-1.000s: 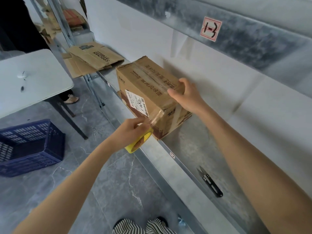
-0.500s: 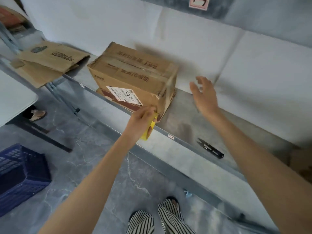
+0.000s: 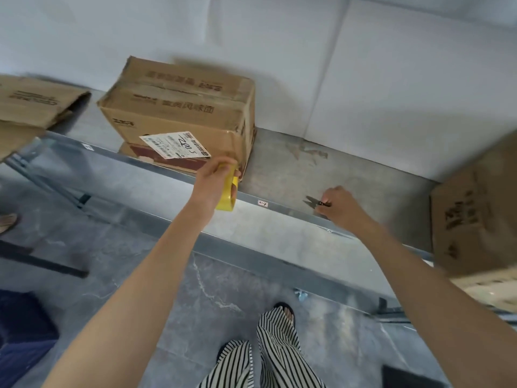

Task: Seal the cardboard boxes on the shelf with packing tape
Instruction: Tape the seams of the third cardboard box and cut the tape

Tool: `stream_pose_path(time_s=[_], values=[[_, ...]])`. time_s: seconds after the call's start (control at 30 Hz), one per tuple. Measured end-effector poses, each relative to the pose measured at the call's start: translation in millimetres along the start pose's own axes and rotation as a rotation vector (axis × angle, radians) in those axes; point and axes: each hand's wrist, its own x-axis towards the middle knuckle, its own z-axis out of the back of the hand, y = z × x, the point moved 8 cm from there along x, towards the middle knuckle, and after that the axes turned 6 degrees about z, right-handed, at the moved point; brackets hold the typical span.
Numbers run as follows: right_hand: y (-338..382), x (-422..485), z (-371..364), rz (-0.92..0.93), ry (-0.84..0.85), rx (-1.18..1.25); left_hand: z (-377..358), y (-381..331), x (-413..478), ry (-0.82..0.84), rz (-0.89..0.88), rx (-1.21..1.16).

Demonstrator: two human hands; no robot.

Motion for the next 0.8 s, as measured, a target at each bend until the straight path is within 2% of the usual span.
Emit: stream_pose_path(time_s=[0.07,0.17,0.27,0.33,0.5,0.8], values=[[4,-1,6,-0.003,-0.041,0.015,-1,-1,0,0.006,-0.003,-0.002],[28,-2,21,-0.019,-0.142,0.248,-1,0,1,0.003,0.006,0.0],[80,1,35,0.111,-0.177,0.571,-1,0,1,0.006,0.015,0.005],[115,0,45,0.207,-0.161,0.653,0,1,1,0.011,0.021,0.004],[164,-3,46,0.389,-0.077,0.543,-1,1,-4,0.009,0.043,-0.001],[177,7,38,0.439,-0.005,0.456,1,-1,-7,0.002,0.068,0.058]])
